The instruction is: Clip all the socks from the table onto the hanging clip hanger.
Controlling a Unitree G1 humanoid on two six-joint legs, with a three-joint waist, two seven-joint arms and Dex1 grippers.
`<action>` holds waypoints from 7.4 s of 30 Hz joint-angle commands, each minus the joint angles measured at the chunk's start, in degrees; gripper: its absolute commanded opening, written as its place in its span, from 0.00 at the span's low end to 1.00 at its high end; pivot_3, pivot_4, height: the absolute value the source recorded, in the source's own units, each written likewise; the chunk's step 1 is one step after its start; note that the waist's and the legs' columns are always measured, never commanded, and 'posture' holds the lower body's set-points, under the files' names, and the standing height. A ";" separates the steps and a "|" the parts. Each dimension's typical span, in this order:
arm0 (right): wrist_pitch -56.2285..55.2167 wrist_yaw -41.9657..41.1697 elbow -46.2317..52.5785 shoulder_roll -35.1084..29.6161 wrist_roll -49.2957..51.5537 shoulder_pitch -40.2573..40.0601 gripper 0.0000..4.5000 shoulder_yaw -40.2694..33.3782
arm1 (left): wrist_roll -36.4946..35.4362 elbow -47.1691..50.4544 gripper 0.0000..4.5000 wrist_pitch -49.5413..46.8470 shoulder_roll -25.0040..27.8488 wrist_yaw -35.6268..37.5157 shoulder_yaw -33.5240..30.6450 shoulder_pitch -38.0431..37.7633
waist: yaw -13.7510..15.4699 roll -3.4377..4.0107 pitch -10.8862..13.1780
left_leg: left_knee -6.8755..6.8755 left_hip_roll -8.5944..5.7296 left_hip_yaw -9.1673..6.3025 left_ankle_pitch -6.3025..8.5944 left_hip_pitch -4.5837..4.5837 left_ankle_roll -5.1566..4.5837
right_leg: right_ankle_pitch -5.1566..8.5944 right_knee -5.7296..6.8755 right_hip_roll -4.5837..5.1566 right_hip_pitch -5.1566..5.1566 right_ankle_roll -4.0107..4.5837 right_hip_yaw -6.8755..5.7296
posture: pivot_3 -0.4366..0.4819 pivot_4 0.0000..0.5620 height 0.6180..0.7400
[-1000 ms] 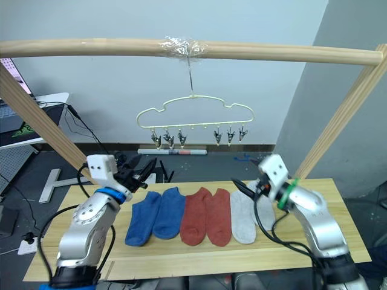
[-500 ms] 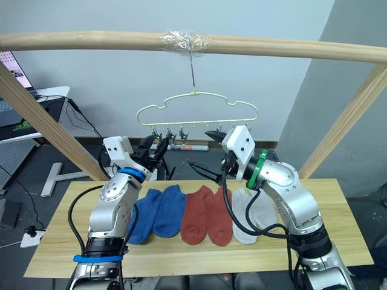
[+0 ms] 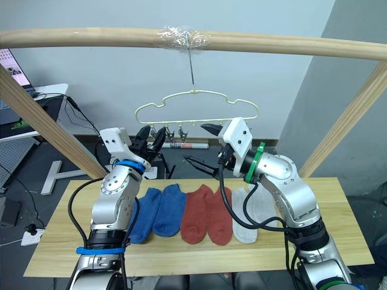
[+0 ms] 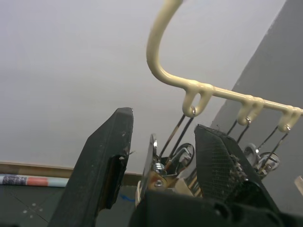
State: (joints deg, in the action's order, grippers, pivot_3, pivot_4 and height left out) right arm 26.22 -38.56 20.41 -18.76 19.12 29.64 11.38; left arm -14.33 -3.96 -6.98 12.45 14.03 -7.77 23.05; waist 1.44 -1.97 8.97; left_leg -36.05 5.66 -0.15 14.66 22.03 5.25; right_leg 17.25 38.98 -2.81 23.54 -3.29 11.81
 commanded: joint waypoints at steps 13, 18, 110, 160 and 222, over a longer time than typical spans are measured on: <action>-0.43 0.05 1.69 -0.11 0.90 0.13 1.00 -1.16 | 1.37 1.25 0.53 1.94 -0.12 -0.03 -0.12 0.60 | -0.03 -0.06 0.88 | 0.02 0.01 0.00 0.00 0.02 0.00 | 0.00 -0.01 0.00 0.02 0.00 -0.01 | 0.58 0.34 1.00; -0.46 0.08 1.61 -0.01 1.03 0.09 1.00 -1.32 | 0.35 1.66 0.34 2.90 -0.49 0.74 -0.44 0.78 | -0.03 -0.07 0.94 | 0.01 0.01 0.00 0.00 0.04 0.00 | 0.00 -0.01 0.00 0.04 0.00 -0.01 | 0.58 0.33 1.00; 22.13 -0.46 -17.99 9.35 12.47 -4.35 0.01 -3.02 | -32.58 9.51 0.03 -29.33 -1.55 1.55 -11.69 0.22 | 0.08 -0.15 0.91 | -0.06 -0.05 -0.76 -0.02 0.19 0.01 | 0.00 0.00 -0.03 -0.13 -0.05 -0.57 | 0.69 0.27 1.00; 28.00 -0.19 -27.17 19.96 19.81 2.20 0.01 -10.84 | -42.80 10.77 0.03 -34.70 -1.25 -1.85 -12.77 1.62 | 1.87 -0.09 0.93 | -0.06 0.03 -1.63 -0.21 0.81 0.35 | 0.01 0.05 0.00 0.06 0.03 -1.58 | 0.71 0.27 1.00; 20.09 3.60 -31.74 24.06 14.77 2.44 0.18 -6.69 | -44.41 20.76 1.00 -38.15 9.95 0.41 -14.25 -7.85 | 2.82 -0.01 0.99 | 0.02 0.03 -1.76 -0.22 0.92 0.38 | 0.06 0.03 0.00 0.21 0.11 -1.73 | 0.72 0.30 1.00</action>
State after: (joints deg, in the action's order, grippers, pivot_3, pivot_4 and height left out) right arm 47.52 -34.73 -12.20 4.62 34.09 32.08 3.86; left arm -59.22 13.38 -46.02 21.56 13.40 -21.05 15.13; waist 4.26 -1.98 9.96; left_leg -36.03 5.69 -1.92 14.44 22.96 5.63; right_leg 17.31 39.02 -2.80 23.76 -3.18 10.08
